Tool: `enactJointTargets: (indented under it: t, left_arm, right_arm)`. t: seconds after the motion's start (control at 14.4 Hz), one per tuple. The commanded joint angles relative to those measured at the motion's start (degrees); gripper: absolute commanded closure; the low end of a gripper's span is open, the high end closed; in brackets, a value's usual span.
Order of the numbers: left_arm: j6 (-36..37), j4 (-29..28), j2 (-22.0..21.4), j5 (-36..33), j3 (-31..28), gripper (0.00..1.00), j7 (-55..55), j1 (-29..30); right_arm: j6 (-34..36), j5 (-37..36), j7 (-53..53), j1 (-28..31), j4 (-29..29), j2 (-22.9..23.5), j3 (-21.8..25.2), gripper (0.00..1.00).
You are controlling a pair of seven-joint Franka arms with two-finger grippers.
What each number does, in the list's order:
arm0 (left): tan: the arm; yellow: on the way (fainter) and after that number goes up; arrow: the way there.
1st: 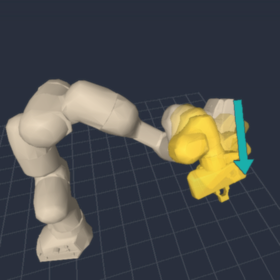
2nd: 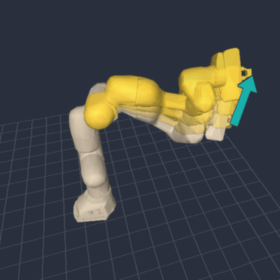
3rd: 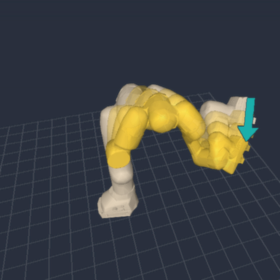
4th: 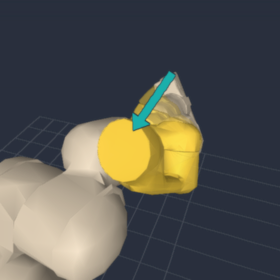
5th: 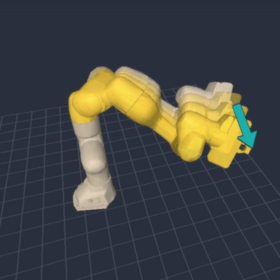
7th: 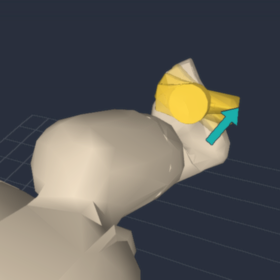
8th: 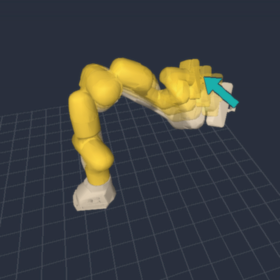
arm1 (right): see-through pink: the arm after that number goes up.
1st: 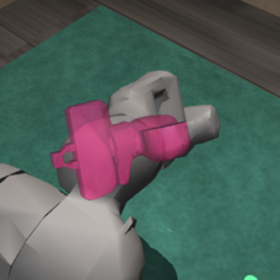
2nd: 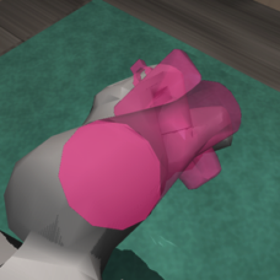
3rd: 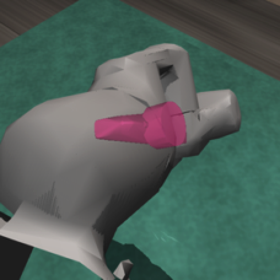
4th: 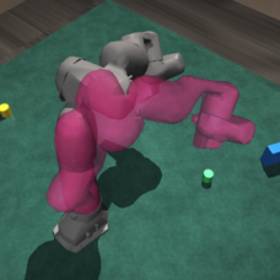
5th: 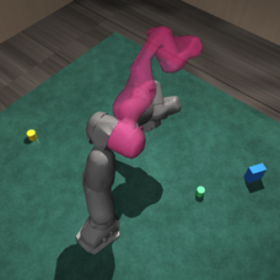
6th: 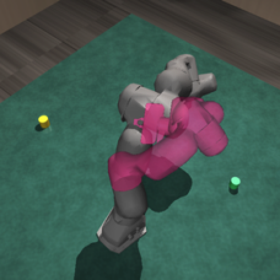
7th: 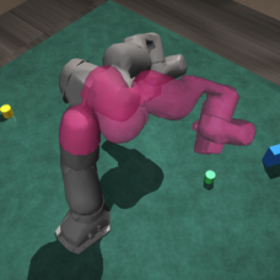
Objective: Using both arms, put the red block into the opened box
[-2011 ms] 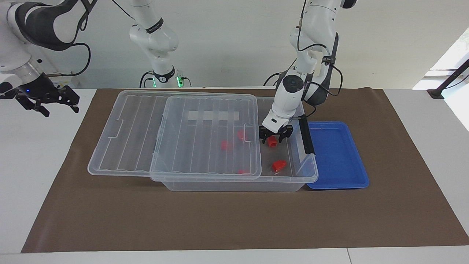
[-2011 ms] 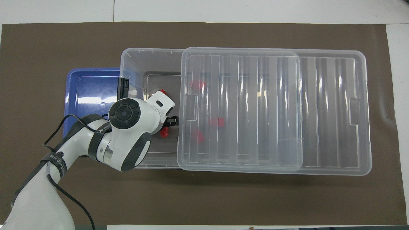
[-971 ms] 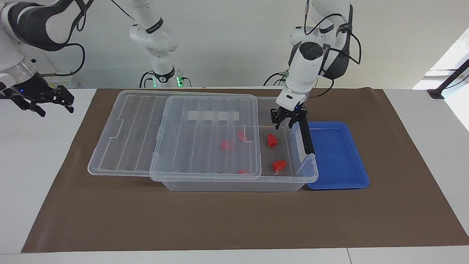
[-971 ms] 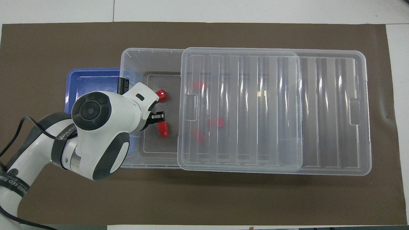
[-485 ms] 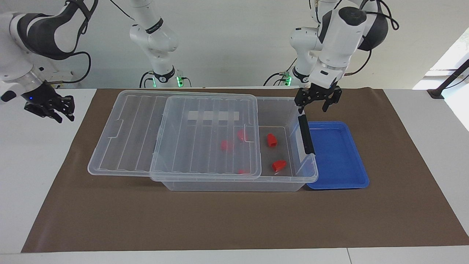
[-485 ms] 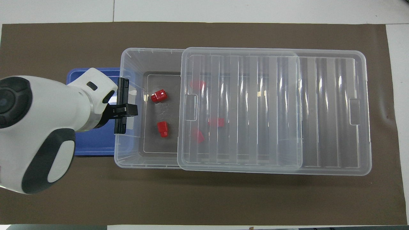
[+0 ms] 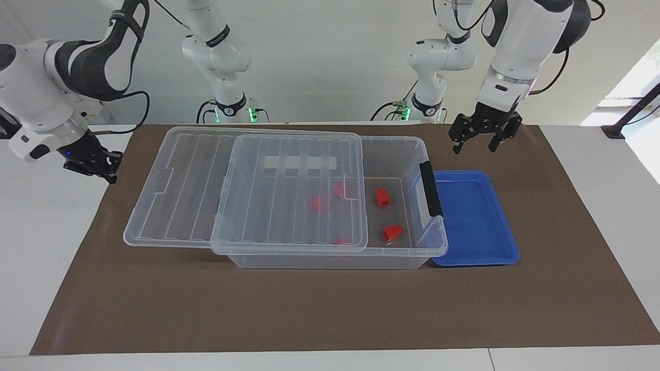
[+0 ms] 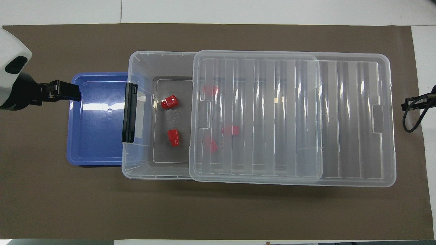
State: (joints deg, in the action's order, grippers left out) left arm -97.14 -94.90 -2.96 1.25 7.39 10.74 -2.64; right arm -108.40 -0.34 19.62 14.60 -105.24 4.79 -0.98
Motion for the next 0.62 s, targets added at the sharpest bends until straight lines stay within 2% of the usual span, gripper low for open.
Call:
enactJointTargets:
  t: [0.0,0.35,0.55]
  left_arm:
    - [2.74,1.83,1.47,-0.64,0.61,0.0,-0.63,0.53]
    - [2.14,1.82,1.47,-0.55,0.52,0.0,-1.16,0.79]
    - [2.57,2.26,1.56,-0.55,0.52,0.0,-6.24,3.96]
  right_arm:
    - [-1.64,0.16,-1.07,-0.71,-3.21,-2.24,-0.25,1.0]
    - [-2.69,0.34,-5.38,-3.26,-4.52,-2.68,-0.69,1.0]
    - [-3.13,0.6,-5.56,-4.58,-5.41,-3.03,-0.69,1.0]
